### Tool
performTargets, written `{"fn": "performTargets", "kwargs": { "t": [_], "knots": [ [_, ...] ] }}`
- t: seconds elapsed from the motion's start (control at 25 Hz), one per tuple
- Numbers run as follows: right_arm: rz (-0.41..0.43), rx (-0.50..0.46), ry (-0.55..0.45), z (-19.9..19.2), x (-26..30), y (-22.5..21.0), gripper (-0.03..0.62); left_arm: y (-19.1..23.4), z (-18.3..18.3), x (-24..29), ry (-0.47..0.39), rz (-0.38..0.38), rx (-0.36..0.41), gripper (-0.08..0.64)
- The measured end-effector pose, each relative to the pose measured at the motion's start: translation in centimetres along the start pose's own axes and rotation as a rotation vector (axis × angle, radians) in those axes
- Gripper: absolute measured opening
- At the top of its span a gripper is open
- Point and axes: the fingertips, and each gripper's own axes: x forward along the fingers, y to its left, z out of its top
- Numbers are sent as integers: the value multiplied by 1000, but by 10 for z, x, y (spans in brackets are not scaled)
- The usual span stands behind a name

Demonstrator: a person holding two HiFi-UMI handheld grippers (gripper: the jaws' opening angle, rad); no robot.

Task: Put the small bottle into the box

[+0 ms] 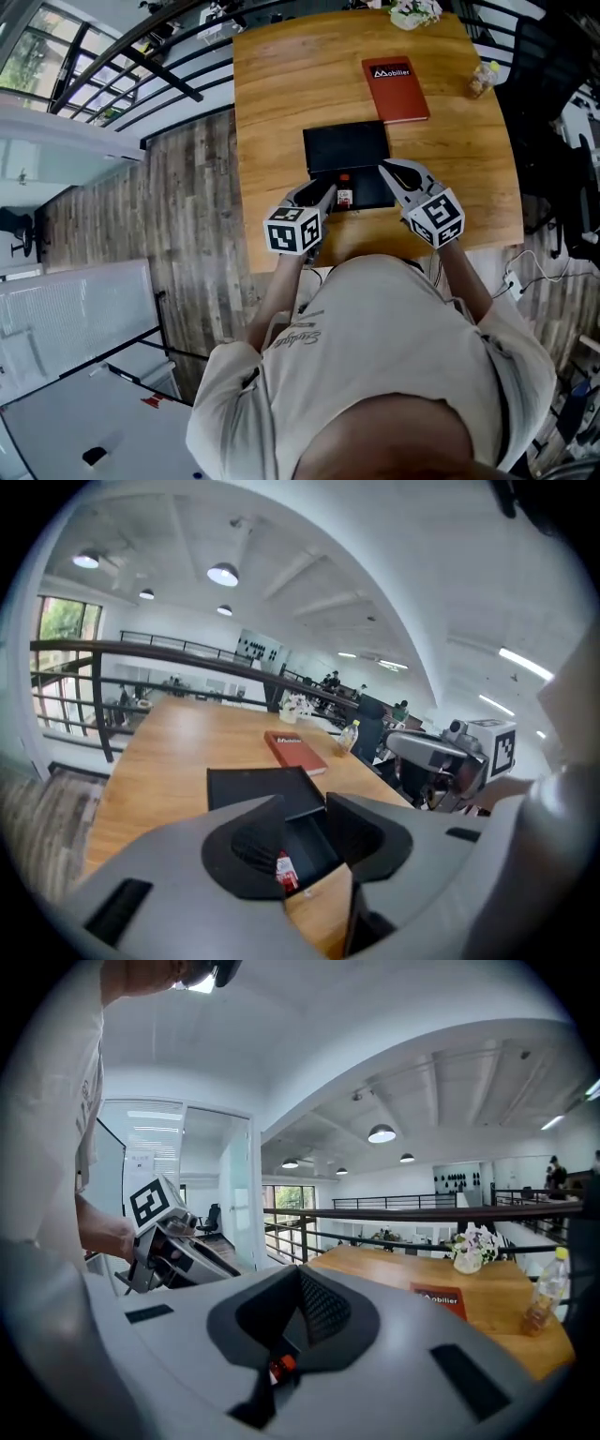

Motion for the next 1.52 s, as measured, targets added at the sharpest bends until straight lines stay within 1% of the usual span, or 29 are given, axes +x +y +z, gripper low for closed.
{"fn": "performTargets", "kwargs": {
  "t": [0.08,0.16,0.44,0.6,0.76,0.84,1.0,1.04,1.16,1.24,1.36,1.52],
  "knots": [
    [-5,-8,-27,14,1,1,-5,0,21,-12,-58,32,72,132],
    [-6,-10,-42,24,2,5,-5,0,37,-21,-98,60,119,124],
    [-9,-22,-98,59,-10,13,-5,-6,70,-41,-190,77,188,81],
    [-25,-81,-121,83,-20,16,-5,-5,87,-54,-249,101,217,54],
    [-34,-203,-107,94,-23,21,-5,-9,110,-68,-334,108,228,43],
    [-25,-218,-114,100,-24,23,-5,-12,121,-70,-364,103,238,41],
    [-24,-218,-153,118,-25,25,-5,-17,137,-74,-392,90,257,41],
    [-21,-204,-164,122,-26,25,-5,-19,140,-75,-397,88,262,41],
    [8,-84,-224,138,-30,21,-5,-24,147,-79,-399,81,281,41],
    [-1,-30,-258,147,-34,14,-5,-26,152,-82,-405,79,292,41],
    [-41,-29,-268,152,-37,3,-5,-24,161,-91,-437,93,294,41],
    [-110,-51,-250,151,-39,-6,-5,-16,173,-101,-478,120,284,40]
  ]
}}
